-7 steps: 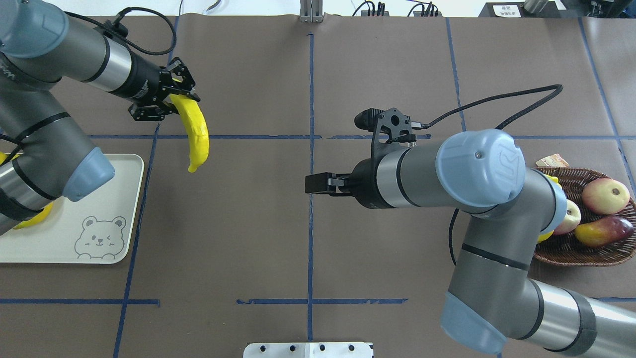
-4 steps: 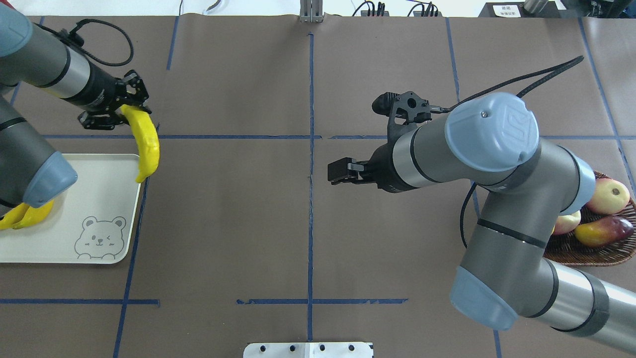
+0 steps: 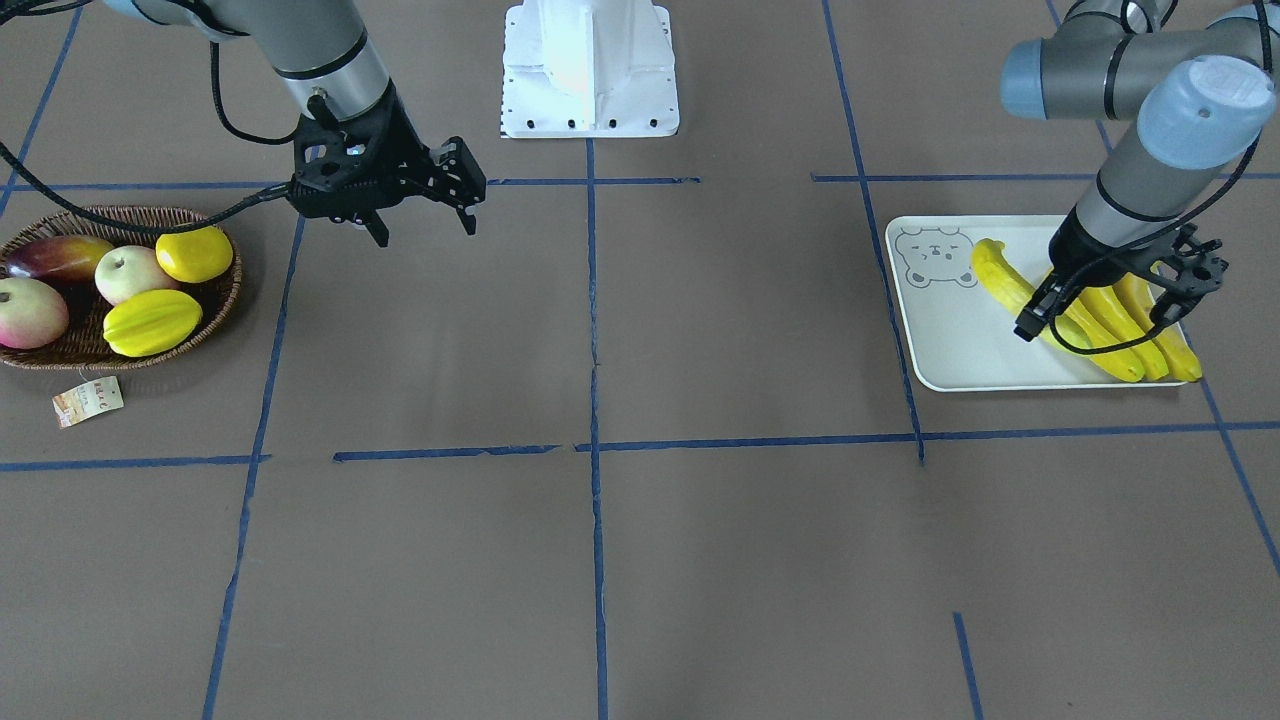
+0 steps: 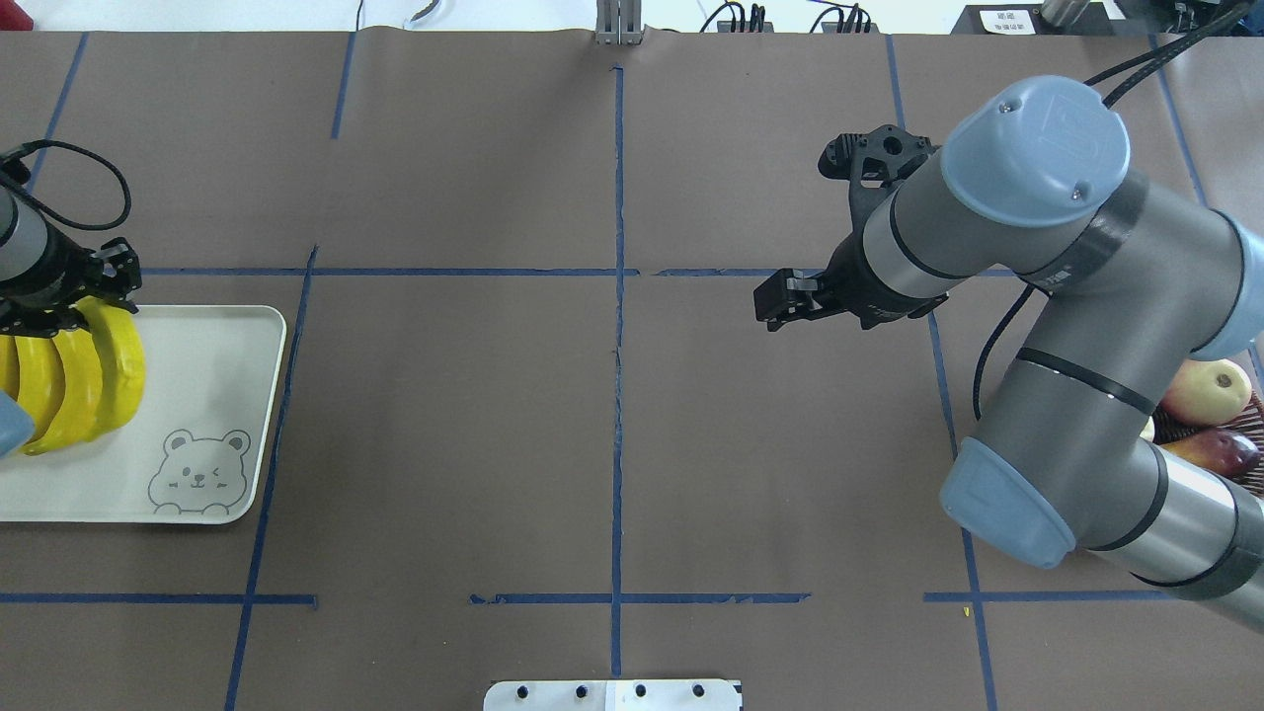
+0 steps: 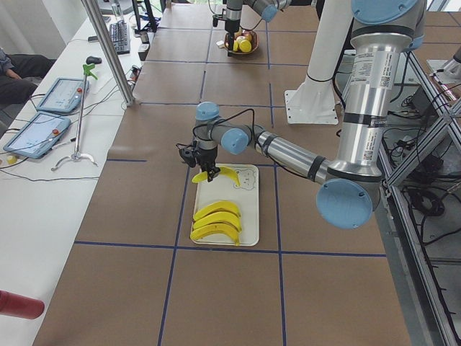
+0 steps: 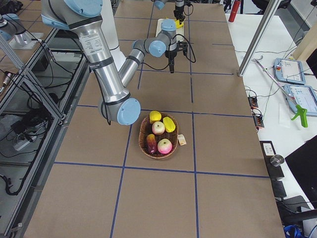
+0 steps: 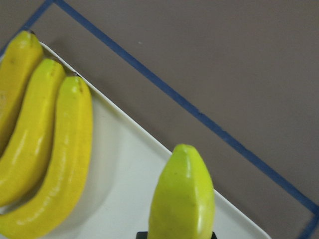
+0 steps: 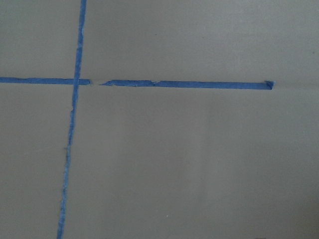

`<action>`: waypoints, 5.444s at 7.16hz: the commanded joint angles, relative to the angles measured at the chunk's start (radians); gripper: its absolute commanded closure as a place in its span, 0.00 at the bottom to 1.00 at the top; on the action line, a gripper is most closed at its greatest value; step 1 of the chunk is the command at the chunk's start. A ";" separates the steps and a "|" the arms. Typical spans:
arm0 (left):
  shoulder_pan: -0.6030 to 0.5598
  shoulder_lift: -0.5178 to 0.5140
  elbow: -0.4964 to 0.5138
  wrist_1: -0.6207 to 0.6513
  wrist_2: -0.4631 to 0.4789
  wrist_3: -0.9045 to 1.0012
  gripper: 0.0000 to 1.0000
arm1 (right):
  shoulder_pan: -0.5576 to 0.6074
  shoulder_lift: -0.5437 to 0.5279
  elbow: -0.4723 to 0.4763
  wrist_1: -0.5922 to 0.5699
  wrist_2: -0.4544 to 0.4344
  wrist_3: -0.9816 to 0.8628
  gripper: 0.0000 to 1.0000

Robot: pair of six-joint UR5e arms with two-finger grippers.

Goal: Transfer all bananas from basket to plate

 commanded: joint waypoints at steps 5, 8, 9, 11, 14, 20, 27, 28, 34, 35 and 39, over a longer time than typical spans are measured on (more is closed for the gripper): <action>0.009 0.017 0.149 -0.172 0.013 0.008 0.48 | 0.022 -0.056 0.025 -0.007 0.015 -0.031 0.00; -0.002 0.022 0.129 -0.182 -0.001 0.151 0.00 | 0.023 -0.076 0.023 -0.012 0.016 -0.049 0.00; -0.006 0.023 0.116 -0.179 -0.024 0.222 0.00 | 0.037 -0.106 0.031 -0.013 0.018 -0.109 0.00; -0.136 0.098 0.088 -0.159 -0.141 0.645 0.00 | 0.142 -0.236 0.064 -0.013 0.082 -0.303 0.00; -0.375 0.106 0.086 0.057 -0.206 1.328 0.00 | 0.355 -0.400 0.040 -0.012 0.183 -0.718 0.00; -0.614 0.117 0.083 0.341 -0.335 1.674 0.00 | 0.840 -0.585 -0.260 -0.004 0.372 -1.350 0.01; -0.626 0.155 0.034 0.318 -0.232 1.672 0.00 | 0.896 -0.628 -0.247 0.007 0.361 -1.213 0.00; -0.623 0.161 0.037 0.324 -0.229 1.674 0.00 | 0.895 -0.626 -0.244 0.007 0.363 -1.211 0.00; -0.622 0.178 0.020 0.318 -0.232 1.677 0.00 | 0.895 -0.626 -0.242 0.007 0.368 -1.211 0.00; -0.622 0.178 0.022 0.320 -0.232 1.677 0.00 | 0.895 -0.626 -0.242 0.008 0.368 -1.209 0.00; -0.622 0.178 0.022 0.320 -0.232 1.677 0.00 | 0.895 -0.626 -0.239 0.007 0.368 -1.209 0.00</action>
